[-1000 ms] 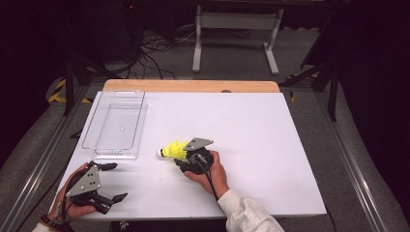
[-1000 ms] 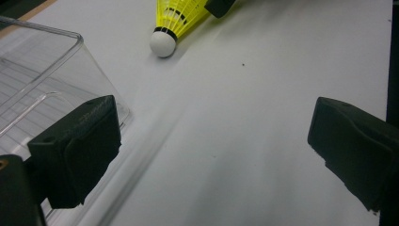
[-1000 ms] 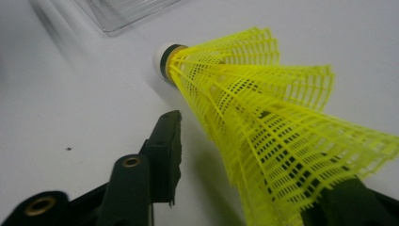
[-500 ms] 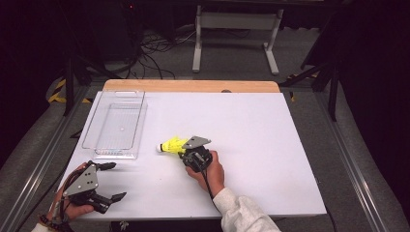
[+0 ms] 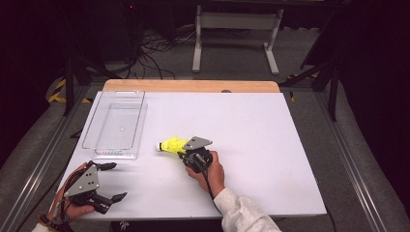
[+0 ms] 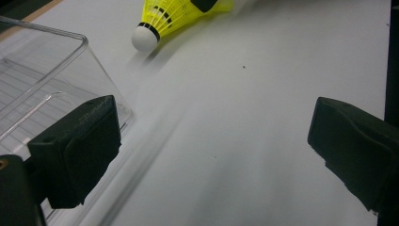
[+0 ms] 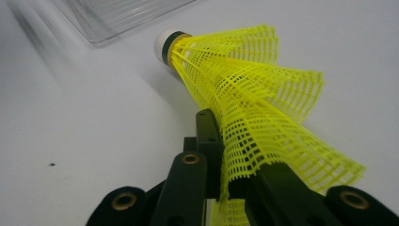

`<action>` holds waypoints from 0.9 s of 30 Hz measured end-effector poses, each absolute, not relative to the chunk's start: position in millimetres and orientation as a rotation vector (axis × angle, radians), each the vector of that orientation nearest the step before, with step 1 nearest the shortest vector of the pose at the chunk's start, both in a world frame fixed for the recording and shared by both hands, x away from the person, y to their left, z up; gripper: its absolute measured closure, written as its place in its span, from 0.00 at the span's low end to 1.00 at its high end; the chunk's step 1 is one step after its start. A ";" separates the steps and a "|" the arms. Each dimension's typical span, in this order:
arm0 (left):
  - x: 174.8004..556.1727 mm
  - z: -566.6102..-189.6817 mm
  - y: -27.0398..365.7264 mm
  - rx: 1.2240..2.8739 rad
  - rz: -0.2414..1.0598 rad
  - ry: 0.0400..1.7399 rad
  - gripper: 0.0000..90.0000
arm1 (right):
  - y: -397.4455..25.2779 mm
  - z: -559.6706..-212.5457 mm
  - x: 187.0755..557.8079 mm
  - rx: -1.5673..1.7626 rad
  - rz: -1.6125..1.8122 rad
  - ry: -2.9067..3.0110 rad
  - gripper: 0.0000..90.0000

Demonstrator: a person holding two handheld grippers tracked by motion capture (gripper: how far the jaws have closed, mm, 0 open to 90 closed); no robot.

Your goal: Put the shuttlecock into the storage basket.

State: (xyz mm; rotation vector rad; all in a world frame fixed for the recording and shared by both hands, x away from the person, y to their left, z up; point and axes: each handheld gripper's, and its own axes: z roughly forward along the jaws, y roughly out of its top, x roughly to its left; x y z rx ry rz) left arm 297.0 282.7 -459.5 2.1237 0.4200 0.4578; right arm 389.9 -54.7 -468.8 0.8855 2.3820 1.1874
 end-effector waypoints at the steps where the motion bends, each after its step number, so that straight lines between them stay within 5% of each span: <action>1: 297.0 -459.5 282.6 2.122 0.459 0.422 0.05 | -54.9 -468.3 389.4 0.881 1.190 2.377 0.98; 27: 296.5 -458.4 284.1 2.118 0.470 0.426 0.04 | -62.8 -453.2 383.1 0.821 1.266 2.330 0.99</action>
